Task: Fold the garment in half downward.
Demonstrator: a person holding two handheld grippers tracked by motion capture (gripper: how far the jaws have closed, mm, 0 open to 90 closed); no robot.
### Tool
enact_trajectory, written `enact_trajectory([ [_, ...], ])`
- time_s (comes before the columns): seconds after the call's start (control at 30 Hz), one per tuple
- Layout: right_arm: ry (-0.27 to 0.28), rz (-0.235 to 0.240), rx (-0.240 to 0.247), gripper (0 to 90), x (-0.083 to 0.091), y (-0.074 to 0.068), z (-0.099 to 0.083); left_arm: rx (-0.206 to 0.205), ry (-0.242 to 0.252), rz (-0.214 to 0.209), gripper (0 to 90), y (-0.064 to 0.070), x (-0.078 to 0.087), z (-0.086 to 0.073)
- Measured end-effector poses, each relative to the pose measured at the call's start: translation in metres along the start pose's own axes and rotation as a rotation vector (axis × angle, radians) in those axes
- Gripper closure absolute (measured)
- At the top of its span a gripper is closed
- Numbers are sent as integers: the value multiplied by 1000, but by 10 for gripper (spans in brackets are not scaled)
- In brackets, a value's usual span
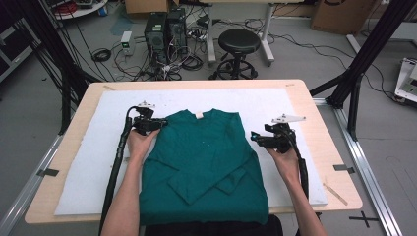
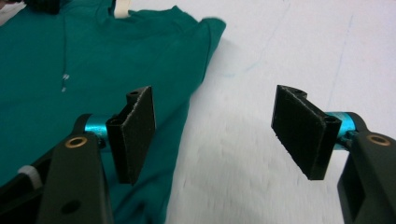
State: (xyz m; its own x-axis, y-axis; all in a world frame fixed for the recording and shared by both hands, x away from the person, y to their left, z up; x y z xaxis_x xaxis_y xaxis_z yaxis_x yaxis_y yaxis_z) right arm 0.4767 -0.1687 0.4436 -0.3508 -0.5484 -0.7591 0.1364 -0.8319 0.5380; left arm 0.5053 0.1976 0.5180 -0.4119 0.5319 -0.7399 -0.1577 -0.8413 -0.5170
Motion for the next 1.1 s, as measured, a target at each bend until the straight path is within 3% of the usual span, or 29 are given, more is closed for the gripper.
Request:
enact_trajectory([
  [0.1,-24,39,-2,312,-19,1,9,-7,0,3,843,0,0,0],
  [0.3,-53,55,23,325,-53,2,22,-12,-1,5,840,0,0,0],
  [0.5,-122,82,47,330,-79,-5,20,-18,-1,7,840,0,0,0],
  [0.6,-150,67,48,329,-90,-1,16,-19,1,9,840,1,0,0],
  [0.83,-200,78,-7,374,-104,9,-3,-21,1,10,839,1,0,0],
  [1.1,-176,85,-4,541,-108,9,-4,-30,1,13,838,1,0,0],
])
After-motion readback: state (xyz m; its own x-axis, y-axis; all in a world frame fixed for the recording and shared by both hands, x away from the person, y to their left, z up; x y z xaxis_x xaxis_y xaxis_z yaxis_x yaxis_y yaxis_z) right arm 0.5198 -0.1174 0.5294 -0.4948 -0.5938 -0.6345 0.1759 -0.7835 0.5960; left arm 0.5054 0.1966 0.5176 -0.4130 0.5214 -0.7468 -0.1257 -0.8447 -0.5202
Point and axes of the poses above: each handheld gripper's, and its own axes: x roughly backward along the jaws, z roughly out of its top, y roughly to its right, the point moved 10 cm from there along -x, roughly forward along the jaws, and after that the axes turned 15 degrees about y, right-handed, at the moved point
